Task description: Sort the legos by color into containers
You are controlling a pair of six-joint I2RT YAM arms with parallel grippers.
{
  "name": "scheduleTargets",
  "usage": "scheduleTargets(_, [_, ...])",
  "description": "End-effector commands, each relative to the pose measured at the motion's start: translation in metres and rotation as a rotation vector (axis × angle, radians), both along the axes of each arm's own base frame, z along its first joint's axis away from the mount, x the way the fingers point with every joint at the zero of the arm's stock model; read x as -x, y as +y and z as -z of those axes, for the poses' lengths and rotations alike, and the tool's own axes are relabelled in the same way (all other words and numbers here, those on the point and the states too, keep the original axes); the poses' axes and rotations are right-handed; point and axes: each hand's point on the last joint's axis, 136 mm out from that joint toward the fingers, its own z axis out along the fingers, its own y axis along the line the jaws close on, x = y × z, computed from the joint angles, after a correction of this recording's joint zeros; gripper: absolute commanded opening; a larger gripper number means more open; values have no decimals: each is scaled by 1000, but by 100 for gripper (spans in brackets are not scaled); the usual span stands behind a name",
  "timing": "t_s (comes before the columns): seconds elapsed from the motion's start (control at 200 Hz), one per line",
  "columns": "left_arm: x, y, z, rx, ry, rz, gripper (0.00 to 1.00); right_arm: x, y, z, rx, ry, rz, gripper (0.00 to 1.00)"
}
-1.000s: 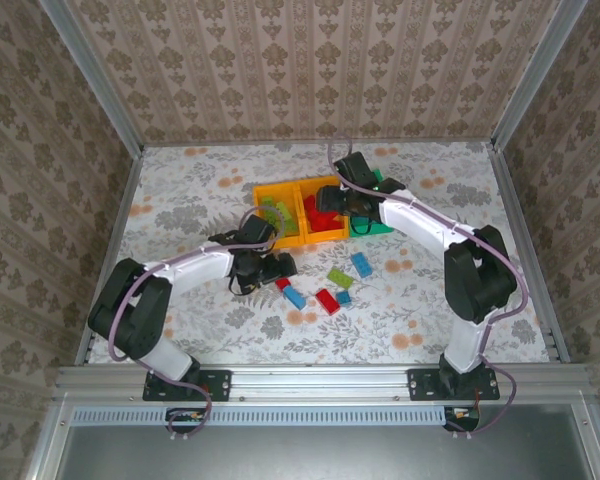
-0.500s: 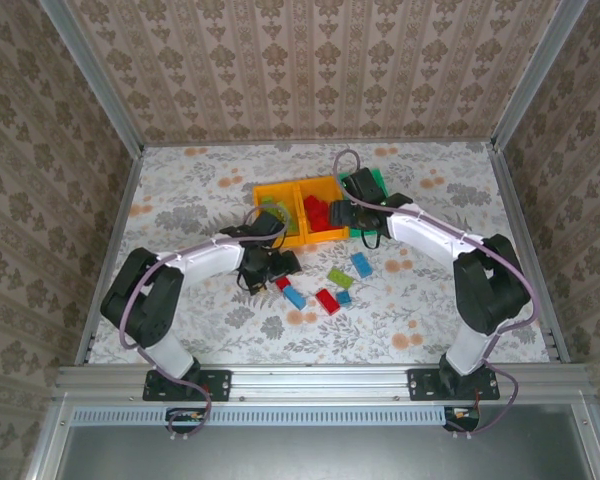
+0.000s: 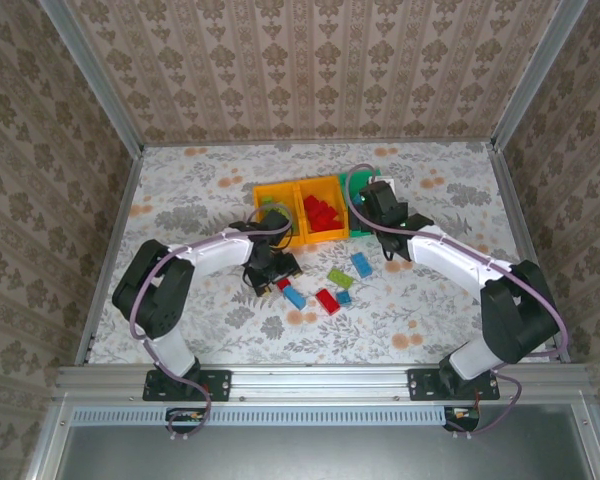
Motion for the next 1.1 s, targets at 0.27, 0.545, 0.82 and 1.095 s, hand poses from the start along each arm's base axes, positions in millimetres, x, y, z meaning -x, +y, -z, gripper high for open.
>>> scheduleTargets(0.27, [8, 4, 5, -61, 83, -65, 54, 5, -32, 11, 62, -5, 68, 92])
scheduleTargets(0.545, [-1, 9, -2, -88, 43, -77, 38, 12, -36, 16, 55, 13, 53, 92])
scheduleTargets(0.82, [-34, 17, -47, -106, -110, -4, 35, 43, -28, 28, -13, 58, -30, 90])
scheduleTargets(1.095, [-100, -28, -111, -3, -358, 180, 36, 102, 28, 25, -85, 35, -320, 84])
